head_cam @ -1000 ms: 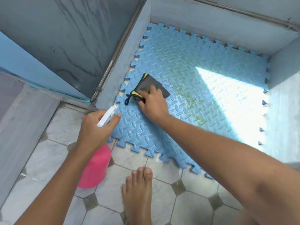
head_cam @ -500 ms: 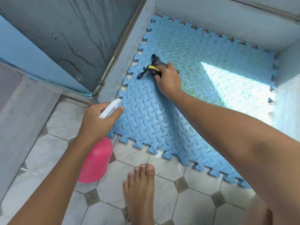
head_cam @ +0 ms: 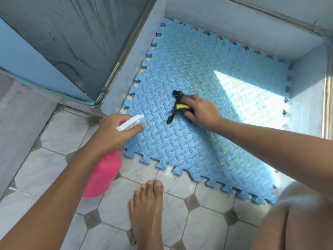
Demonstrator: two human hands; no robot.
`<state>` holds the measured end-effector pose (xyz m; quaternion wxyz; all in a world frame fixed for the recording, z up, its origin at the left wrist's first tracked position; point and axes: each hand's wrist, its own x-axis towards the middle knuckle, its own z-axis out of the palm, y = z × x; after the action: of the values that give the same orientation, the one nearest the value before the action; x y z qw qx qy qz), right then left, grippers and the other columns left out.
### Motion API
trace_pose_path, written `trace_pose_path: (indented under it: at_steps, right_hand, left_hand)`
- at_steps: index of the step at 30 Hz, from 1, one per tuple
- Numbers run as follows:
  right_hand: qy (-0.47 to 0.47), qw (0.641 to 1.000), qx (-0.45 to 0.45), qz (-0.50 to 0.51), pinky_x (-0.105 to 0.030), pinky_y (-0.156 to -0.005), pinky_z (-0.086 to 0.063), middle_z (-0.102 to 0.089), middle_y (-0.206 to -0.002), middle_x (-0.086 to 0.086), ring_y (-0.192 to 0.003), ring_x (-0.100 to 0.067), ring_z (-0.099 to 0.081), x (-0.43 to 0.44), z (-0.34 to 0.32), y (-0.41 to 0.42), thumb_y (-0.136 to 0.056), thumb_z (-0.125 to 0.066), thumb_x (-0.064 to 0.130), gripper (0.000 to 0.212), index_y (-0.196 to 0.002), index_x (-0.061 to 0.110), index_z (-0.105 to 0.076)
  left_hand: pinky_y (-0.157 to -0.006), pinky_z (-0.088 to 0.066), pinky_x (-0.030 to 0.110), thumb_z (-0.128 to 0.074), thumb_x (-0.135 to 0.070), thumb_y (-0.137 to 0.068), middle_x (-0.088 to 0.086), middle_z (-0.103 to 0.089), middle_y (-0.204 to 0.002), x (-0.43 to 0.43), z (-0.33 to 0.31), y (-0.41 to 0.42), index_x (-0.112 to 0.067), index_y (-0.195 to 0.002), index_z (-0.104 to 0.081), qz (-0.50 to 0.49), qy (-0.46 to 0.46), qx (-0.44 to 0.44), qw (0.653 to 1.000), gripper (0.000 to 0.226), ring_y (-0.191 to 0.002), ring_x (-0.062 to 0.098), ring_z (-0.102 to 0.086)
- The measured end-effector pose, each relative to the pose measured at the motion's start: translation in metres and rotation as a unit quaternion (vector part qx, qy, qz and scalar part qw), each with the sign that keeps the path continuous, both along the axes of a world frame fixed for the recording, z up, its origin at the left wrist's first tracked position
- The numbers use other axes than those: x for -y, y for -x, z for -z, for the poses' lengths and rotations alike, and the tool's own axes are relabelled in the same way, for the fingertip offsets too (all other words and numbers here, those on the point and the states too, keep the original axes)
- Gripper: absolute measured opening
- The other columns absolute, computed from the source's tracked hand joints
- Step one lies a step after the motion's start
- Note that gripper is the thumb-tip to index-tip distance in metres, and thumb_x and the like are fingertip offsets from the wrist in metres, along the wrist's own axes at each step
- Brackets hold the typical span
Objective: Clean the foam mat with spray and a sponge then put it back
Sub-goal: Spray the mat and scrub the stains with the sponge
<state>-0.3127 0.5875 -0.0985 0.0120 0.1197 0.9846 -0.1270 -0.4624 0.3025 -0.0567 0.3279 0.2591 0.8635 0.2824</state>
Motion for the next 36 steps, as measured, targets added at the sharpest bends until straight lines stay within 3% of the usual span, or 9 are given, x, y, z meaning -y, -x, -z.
trace_pose_path:
  at_steps: [2,4,7,9,11,17,22,26,36]
  right_hand:
    - [-0.021,0.991,-0.001,0.132,-0.037,-0.069,-0.050,-0.056,-0.121,-0.010,-0.087,-0.037,-0.065,-0.022,-0.002,0.007,-0.096,-0.056,0.037,0.043,-0.137,0.026,-0.053]
    - [-0.040,0.992,0.005,0.119,-0.038,-0.069,-0.055,-0.055,-0.115,-0.009,-0.085,-0.033,-0.064,-0.004,-0.002,0.004,-0.096,-0.054,0.039,0.040,-0.132,0.023,-0.054]
    - [0.007,0.994,0.011,-0.105,-0.037,-0.057,-0.054,-0.053,-0.104,-0.006,-0.079,-0.028,-0.064,0.057,0.003,-0.025,-0.094,-0.056,0.041,0.031,-0.119,0.023,-0.056]
    - [0.034,0.949,0.067,-0.306,-0.036,-0.050,-0.051,-0.050,-0.104,-0.007,-0.076,-0.030,-0.063,0.073,-0.001,-0.057,-0.096,-0.054,0.042,0.029,-0.118,0.023,-0.056]
    - [0.024,0.928,0.102,-0.359,-0.035,-0.049,-0.049,-0.049,-0.107,-0.008,-0.076,-0.031,-0.062,0.043,-0.004,-0.080,-0.100,-0.044,0.047,0.033,-0.124,0.025,-0.052]
    - [0.066,0.993,0.031,0.089,-0.037,-0.083,-0.052,-0.060,-0.118,-0.006,-0.099,-0.033,-0.064,-0.094,-0.016,-0.139,-0.091,-0.040,0.042,0.031,-0.117,0.031,-0.052]
    - [0.082,0.838,-0.153,0.517,-0.035,-0.080,-0.046,-0.064,-0.100,-0.010,-0.092,-0.030,-0.060,-0.160,-0.037,-0.181,-0.094,-0.049,0.019,0.014,-0.105,0.015,-0.057]
    - [0.088,0.841,-0.110,0.522,-0.034,-0.074,-0.040,-0.059,-0.100,-0.005,-0.087,-0.025,-0.056,-0.155,-0.045,-0.181,-0.097,-0.049,0.018,0.004,-0.100,0.016,-0.051]
    - [0.059,0.850,-0.098,0.514,-0.035,-0.083,-0.044,-0.061,-0.111,-0.010,-0.096,-0.027,-0.056,-0.160,-0.041,-0.187,-0.096,-0.049,0.018,0.017,-0.112,0.014,-0.055]
  left_hand:
    - [-0.053,-0.047,0.021,-0.078,-0.067,-0.073,-0.001,-0.068,-0.058,-0.003,0.015,-0.004,-0.018,-0.076,-0.076,0.007,0.055,0.028,0.998,0.049,-0.063,0.014,-0.062]
    - [-0.050,-0.051,0.024,-0.073,-0.061,-0.083,0.001,-0.068,-0.062,-0.014,-0.002,0.001,-0.018,-0.078,-0.074,0.035,0.040,-0.002,0.999,0.043,-0.054,0.011,-0.059]
    - [-0.045,-0.054,0.028,-0.075,-0.049,-0.087,0.014,-0.064,-0.066,-0.033,-0.047,-0.005,-0.009,-0.076,-0.071,0.072,-0.010,0.002,0.997,0.041,-0.048,0.009,-0.053]
    - [-0.046,-0.059,0.031,-0.077,-0.045,-0.086,0.021,-0.060,-0.071,-0.050,-0.062,-0.018,-0.004,-0.079,-0.070,0.096,-0.016,0.023,0.995,0.042,-0.053,0.013,-0.055]
    - [-0.047,-0.060,0.032,-0.077,-0.046,-0.085,0.018,-0.064,-0.075,-0.067,-0.063,-0.027,-0.007,-0.079,-0.072,0.122,-0.002,0.046,0.991,0.040,-0.058,0.014,-0.056]
    - [-0.049,-0.061,0.034,-0.077,-0.052,-0.083,0.020,-0.067,-0.081,-0.127,-0.071,-0.053,-0.008,-0.081,-0.072,0.222,0.014,0.064,0.973,0.044,-0.063,0.018,-0.060]
    - [-0.066,-0.055,0.039,-0.070,-0.062,-0.081,0.005,-0.073,-0.063,-0.164,-0.048,-0.073,-0.011,-0.068,-0.070,0.264,0.010,0.082,0.961,0.053,-0.059,0.015,-0.065]
    - [-0.067,-0.055,0.040,-0.059,-0.075,-0.071,0.007,-0.066,-0.054,-0.174,-0.038,-0.083,-0.006,-0.062,-0.063,0.212,0.031,-0.067,0.975,0.070,-0.064,0.029,-0.068]
    - [-0.063,-0.050,0.037,-0.065,-0.074,-0.077,0.003,-0.062,-0.055,-0.175,-0.026,-0.081,-0.009,-0.061,-0.060,0.189,0.008,-0.117,0.975,0.067,-0.066,0.023,-0.062]
